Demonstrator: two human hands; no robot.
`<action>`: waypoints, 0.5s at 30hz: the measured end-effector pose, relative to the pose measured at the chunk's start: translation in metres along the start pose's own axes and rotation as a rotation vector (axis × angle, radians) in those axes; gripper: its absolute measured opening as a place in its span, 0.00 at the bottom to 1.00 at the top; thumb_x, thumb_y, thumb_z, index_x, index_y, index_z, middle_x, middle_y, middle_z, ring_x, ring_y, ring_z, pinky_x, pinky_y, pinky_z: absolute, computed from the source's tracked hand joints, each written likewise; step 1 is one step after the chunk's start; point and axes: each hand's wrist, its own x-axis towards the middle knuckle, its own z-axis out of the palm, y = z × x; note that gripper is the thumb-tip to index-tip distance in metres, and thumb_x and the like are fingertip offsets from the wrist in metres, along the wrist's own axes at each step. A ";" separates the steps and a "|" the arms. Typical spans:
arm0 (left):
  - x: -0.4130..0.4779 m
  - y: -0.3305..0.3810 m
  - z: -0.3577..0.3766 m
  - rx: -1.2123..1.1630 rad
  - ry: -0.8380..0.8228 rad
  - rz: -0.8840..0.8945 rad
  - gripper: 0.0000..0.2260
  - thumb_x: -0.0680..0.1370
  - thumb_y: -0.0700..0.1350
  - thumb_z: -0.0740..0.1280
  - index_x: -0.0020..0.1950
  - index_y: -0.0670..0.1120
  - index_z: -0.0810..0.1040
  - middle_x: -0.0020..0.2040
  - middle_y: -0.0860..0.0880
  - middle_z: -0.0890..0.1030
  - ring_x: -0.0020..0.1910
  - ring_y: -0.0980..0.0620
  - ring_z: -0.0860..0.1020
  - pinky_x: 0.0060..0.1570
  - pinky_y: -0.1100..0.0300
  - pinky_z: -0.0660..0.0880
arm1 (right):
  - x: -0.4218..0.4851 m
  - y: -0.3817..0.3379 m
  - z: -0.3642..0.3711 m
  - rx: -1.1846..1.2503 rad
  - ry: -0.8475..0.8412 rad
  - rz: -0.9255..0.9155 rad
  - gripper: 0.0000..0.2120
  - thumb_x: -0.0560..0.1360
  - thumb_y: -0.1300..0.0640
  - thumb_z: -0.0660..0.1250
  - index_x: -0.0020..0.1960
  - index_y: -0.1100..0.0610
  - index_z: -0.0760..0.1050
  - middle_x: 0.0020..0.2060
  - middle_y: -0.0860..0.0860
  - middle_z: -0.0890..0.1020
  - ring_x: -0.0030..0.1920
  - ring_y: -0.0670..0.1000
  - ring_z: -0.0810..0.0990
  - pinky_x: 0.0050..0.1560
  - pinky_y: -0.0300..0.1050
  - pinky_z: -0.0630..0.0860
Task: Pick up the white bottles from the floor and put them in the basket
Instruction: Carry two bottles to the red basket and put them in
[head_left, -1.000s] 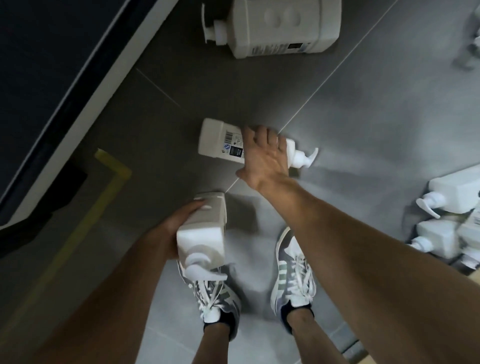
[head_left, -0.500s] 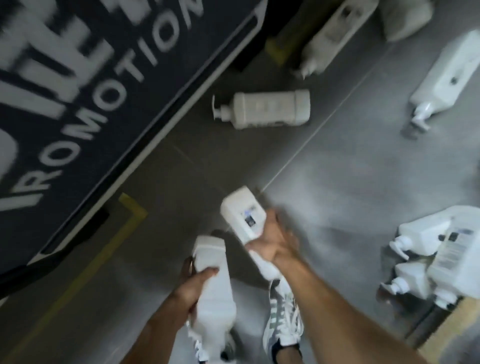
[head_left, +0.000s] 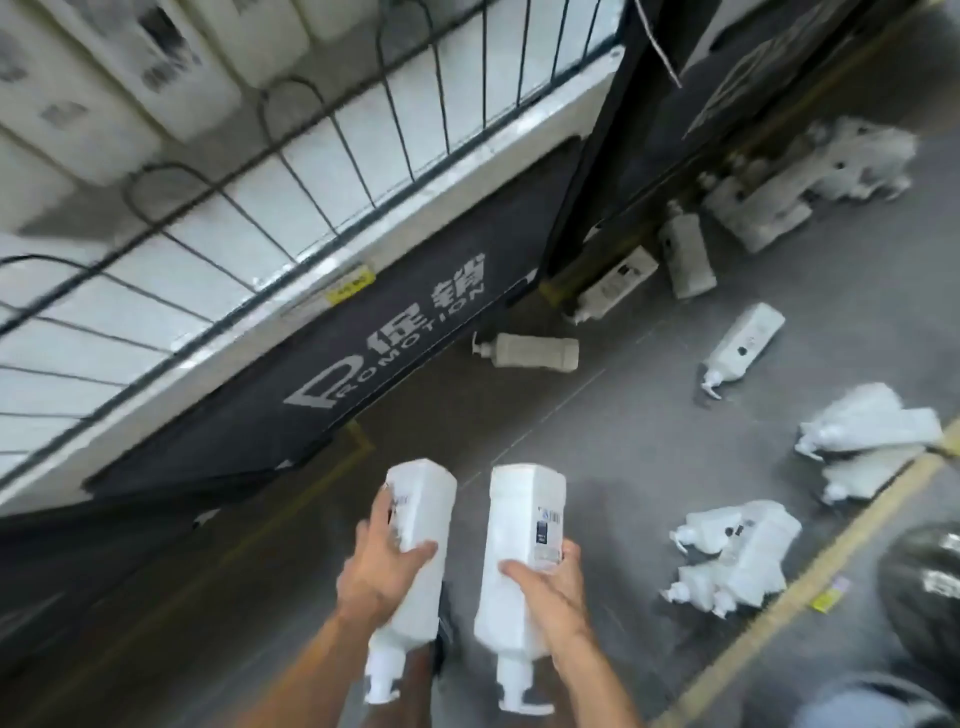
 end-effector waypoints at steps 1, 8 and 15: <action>-0.026 0.005 -0.013 -0.010 0.010 0.025 0.42 0.73 0.58 0.73 0.78 0.67 0.47 0.71 0.49 0.68 0.63 0.38 0.75 0.66 0.44 0.71 | -0.026 -0.011 -0.005 0.000 0.004 -0.011 0.30 0.65 0.70 0.79 0.60 0.57 0.68 0.52 0.58 0.83 0.46 0.53 0.83 0.38 0.38 0.77; -0.196 0.012 -0.096 -0.233 0.093 0.164 0.42 0.70 0.57 0.75 0.74 0.71 0.52 0.69 0.53 0.70 0.60 0.44 0.75 0.65 0.43 0.72 | -0.199 -0.095 -0.039 0.033 0.050 -0.163 0.31 0.67 0.68 0.79 0.63 0.57 0.67 0.53 0.55 0.83 0.49 0.56 0.84 0.48 0.50 0.80; -0.316 -0.015 -0.145 -0.541 0.223 0.269 0.43 0.62 0.60 0.76 0.72 0.73 0.58 0.66 0.59 0.73 0.59 0.50 0.77 0.61 0.39 0.75 | -0.326 -0.155 -0.056 0.014 0.023 -0.294 0.29 0.68 0.64 0.78 0.64 0.54 0.69 0.51 0.51 0.83 0.48 0.51 0.84 0.39 0.43 0.78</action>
